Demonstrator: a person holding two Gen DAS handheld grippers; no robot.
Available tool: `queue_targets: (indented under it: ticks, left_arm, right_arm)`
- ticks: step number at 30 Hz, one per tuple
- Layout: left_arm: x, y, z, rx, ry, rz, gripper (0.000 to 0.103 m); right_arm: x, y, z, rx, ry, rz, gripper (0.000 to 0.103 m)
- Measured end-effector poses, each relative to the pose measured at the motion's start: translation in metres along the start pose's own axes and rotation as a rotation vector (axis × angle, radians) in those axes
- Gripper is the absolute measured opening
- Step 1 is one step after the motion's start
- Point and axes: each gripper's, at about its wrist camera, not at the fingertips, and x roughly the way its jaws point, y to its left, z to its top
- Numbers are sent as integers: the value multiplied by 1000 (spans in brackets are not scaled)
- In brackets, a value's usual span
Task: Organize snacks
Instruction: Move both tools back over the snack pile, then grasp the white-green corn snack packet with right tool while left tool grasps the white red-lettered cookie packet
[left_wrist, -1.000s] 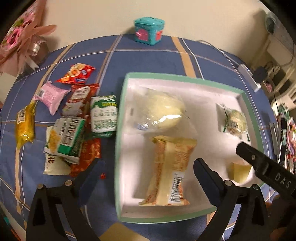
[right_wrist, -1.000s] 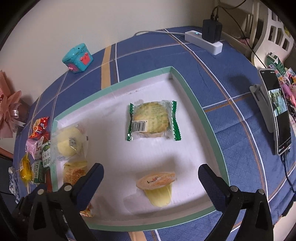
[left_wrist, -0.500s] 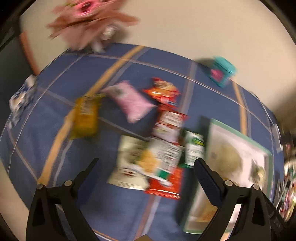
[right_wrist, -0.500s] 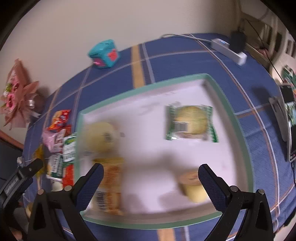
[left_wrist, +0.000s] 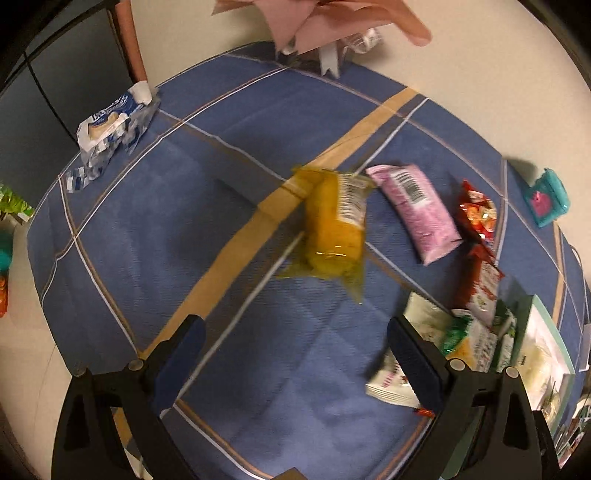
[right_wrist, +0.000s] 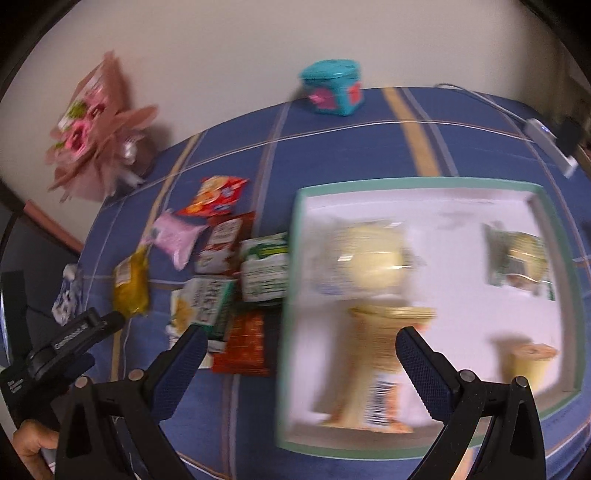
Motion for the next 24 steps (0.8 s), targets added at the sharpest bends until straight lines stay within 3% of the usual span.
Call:
queue_targets:
  ticks: [15, 24]
  left_arm:
    - [20, -3, 6, 34, 54, -2, 99]
    - [28, 9, 14, -23, 62, 15, 99]
  right_arm:
    - [41, 65, 4, -94, 35, -1, 102]
    - [69, 81, 10, -117, 60, -16, 96]
